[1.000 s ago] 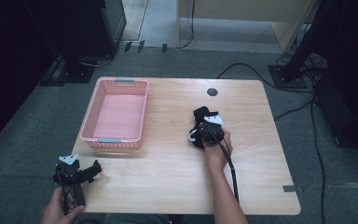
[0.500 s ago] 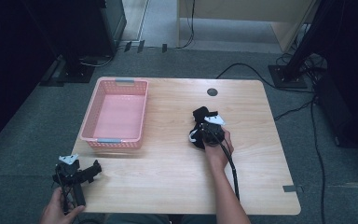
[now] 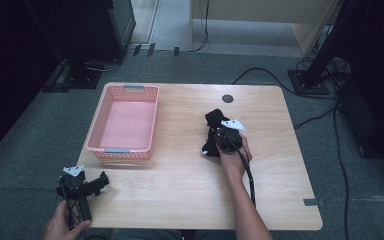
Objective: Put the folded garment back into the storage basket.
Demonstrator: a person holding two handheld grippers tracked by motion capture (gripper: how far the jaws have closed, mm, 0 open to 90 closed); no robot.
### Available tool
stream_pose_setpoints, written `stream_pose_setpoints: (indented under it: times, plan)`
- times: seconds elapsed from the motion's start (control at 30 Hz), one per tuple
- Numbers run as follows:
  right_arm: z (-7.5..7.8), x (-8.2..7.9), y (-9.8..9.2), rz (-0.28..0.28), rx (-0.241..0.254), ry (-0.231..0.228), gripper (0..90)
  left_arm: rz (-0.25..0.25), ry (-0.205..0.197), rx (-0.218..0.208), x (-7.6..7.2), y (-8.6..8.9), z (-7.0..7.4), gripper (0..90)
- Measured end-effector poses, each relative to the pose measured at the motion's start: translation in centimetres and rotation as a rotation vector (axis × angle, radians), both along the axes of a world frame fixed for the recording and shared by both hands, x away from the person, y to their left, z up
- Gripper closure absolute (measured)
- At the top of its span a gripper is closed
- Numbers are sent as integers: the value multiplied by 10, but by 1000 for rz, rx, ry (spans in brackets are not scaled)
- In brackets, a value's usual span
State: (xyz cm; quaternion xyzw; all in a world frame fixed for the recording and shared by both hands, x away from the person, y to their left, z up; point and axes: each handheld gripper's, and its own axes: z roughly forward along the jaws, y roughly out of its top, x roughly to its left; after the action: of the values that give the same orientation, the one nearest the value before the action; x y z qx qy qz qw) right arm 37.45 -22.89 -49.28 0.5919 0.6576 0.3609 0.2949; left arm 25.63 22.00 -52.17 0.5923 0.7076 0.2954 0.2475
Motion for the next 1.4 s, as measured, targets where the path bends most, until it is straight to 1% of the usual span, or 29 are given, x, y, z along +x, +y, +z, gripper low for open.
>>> stream_pose_setpoints:
  times: [0.03, 0.07, 0.2, 0.27, 0.43, 0.47, 0.63, 0.8, 1.1, 1.13, 1.2, 1.23, 1.27, 1.3, 1.4]
  plan:
    - [3, 0, 1, 5, 2, -5, 683, 0, -1, 0, 0, 0, 0, 0]
    - [10, -1, 4, 10, 8, -14, 683, 0, -1, 0, 0, 0, 0, 0]
    - [22, -2, 10, 28, 11, -37, 682, 0, -1, 0, 0, 0, 0, 0]
    - [24, -2, 11, 31, 14, -40, 682, 0, 0, 0, 0, 0, 0, 0]
    - [37, -3, 20, 65, 14, -56, 681, 0, 1, 0, 0, 0, 0, 0]
    - [37, -3, 20, 65, 14, -56, 681, 0, 1, 0, 0, 0, 0, 0]
    - [48, -2, 30, 81, 18, -68, 678, 0, 0, 0, 0, 0, 0, 0]
    - [53, -2, 36, 88, 22, -76, 678, 0, 0, 0, 0, 0, 0, 0]
    - [63, 1, 52, 119, 25, -85, 678, 0, 1, 0, 0, 0, 0, 0]
    - [64, 3, 56, 127, 30, -82, 678, 0, 0, 0, 0, 0, 0, 0]
    - [66, 3, 58, 129, 32, -81, 678, 0, 0, 0, 0, 0, 0, 0]
    - [68, 4, 63, 138, 33, -85, 678, 0, 0, 0, 0, 0, 0, 0]
    - [68, 4, 63, 138, 33, -85, 678, 0, 0, 0, 0, 0, 0, 0]
    - [70, 5, 68, 149, 31, -84, 678, 0, 0, 1, 0, 0, 0, 0]
    - [73, 5, 73, 156, 31, -85, 678, 0, 0, 1, 0, 0, 0, 0]
